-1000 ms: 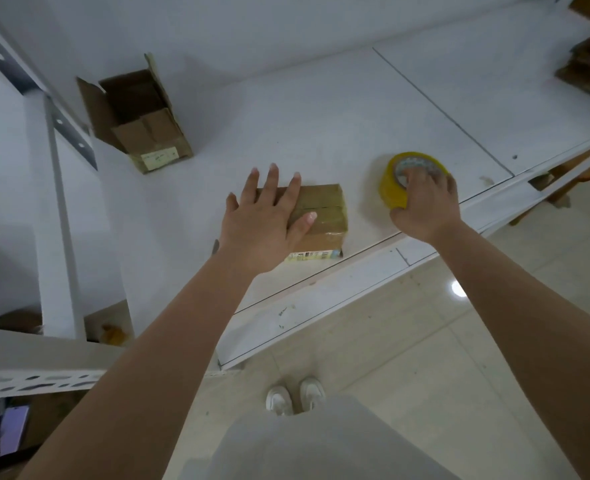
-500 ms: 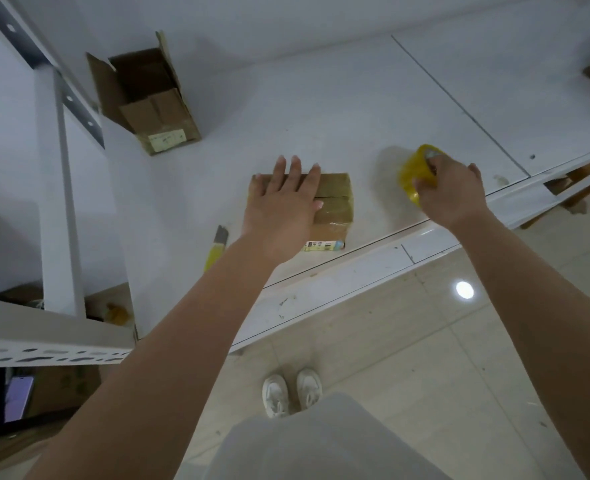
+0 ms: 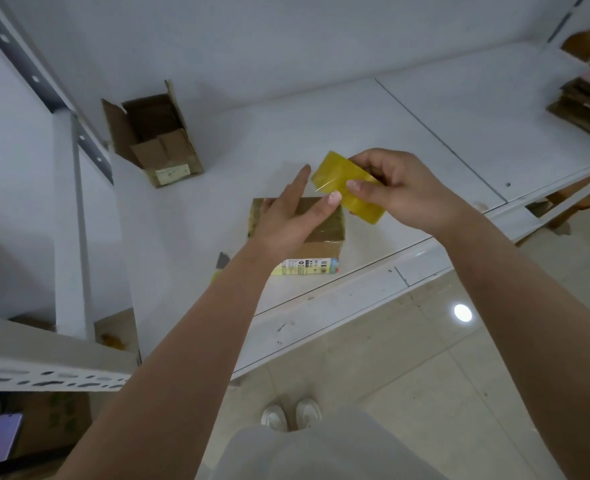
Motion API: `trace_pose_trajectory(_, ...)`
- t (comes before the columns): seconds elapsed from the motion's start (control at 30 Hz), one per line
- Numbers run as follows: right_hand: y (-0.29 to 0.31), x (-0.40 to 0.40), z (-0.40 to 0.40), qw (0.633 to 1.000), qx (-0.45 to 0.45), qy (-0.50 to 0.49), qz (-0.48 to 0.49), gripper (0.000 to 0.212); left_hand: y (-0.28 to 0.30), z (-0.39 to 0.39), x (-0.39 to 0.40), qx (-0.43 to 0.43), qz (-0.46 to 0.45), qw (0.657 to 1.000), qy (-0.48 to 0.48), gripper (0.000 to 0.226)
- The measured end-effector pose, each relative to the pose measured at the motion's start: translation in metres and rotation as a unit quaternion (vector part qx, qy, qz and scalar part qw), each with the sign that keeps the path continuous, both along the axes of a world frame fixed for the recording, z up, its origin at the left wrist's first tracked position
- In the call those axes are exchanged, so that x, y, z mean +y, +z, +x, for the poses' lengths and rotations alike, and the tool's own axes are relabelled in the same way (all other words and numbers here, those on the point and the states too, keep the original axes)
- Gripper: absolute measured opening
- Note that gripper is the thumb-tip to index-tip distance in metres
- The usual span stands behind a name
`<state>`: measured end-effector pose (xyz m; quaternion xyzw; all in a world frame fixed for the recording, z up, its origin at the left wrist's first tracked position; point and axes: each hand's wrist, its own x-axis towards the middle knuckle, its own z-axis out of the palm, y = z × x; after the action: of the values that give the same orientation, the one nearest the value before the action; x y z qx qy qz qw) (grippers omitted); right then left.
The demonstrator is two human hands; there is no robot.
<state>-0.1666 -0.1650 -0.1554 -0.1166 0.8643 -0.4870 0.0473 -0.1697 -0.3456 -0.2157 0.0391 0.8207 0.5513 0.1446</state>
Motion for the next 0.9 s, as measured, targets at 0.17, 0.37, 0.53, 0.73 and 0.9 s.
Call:
trace_pose_trajectory(0.17,0.005,-0.012,-0.010,1.000,0.010,0.013,0.010,0.017,-0.002,-0.002,0.001,0.046,0.099,0.993,0.056,0.087)
trace_pose_trajectory(0.37,0.003,-0.018,-0.024,0.996,0.017,0.038,0.083,0.018,-0.003,-0.002,0.003,0.046,0.153,0.985,0.069,0.060)
trace_pose_trajectory(0.53,0.000,-0.019,-0.032,0.994,-0.029,0.091,0.046,0.027,-0.004,-0.009,-0.003,0.002,0.264,0.956,0.127,0.038)
trace_pose_trajectory(0.73,0.000,-0.012,-0.037,0.958,-0.076,0.198,0.192,0.019,-0.017,-0.017,-0.012,-0.002,0.304,0.940,0.153,0.036)
trace_pose_trajectory(0.9,0.021,-0.006,-0.040,0.990,-0.040,0.131,0.046,0.042,-0.021,-0.019,-0.019,0.013,0.325,0.930,0.171,0.040)
